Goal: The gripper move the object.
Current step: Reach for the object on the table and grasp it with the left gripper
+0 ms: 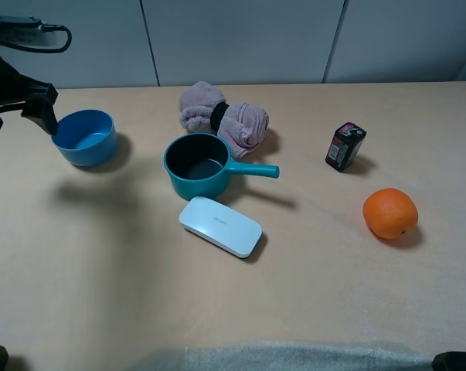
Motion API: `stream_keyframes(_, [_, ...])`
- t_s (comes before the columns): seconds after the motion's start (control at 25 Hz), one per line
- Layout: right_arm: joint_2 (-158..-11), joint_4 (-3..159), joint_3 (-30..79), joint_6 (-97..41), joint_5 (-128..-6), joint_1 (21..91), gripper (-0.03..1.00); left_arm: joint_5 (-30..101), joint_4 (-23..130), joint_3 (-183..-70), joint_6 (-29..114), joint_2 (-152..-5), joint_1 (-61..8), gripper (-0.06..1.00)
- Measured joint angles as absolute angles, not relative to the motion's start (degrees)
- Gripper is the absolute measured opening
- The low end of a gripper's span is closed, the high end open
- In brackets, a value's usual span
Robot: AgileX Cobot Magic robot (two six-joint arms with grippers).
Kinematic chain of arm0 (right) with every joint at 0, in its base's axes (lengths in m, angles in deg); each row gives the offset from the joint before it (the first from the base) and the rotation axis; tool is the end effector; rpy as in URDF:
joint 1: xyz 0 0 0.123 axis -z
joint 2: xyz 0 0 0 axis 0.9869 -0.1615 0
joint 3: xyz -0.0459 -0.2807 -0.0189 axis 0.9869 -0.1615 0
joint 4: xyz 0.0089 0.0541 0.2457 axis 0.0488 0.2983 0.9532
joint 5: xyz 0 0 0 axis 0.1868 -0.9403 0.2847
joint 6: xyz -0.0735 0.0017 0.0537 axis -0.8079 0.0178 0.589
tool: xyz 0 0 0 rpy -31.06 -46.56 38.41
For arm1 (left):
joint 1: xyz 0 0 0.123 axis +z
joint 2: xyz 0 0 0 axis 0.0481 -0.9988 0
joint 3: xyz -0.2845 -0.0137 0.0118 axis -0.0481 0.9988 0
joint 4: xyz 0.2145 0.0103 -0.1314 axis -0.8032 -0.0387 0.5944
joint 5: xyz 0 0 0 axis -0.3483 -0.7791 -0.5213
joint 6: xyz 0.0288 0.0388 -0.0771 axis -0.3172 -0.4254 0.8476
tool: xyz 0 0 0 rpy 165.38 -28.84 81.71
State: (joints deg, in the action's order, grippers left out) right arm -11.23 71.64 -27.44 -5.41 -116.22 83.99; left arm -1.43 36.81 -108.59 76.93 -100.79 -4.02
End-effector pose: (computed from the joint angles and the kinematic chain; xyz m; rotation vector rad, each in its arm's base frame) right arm -0.0033 0.0019 0.2799 0.0568 1.9941 -0.0103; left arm 0.3277 -0.0035 0.2145 0.0667 2.7781 0.0596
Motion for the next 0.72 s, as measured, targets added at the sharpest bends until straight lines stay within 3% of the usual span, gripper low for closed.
stream_keyframes(0.44, [-11.2,71.6,-27.4,-5.4,-116.2,84.0,0.67,-1.4,36.8,-120.2,76.9,-112.7,-11.0,0.81])
stream_keyframes(0.72, [-11.2,71.6,-27.4,-5.4,-116.2,84.0,0.67,-1.2,36.9,-121.9,76.9,-117.0,-14.2,0.81])
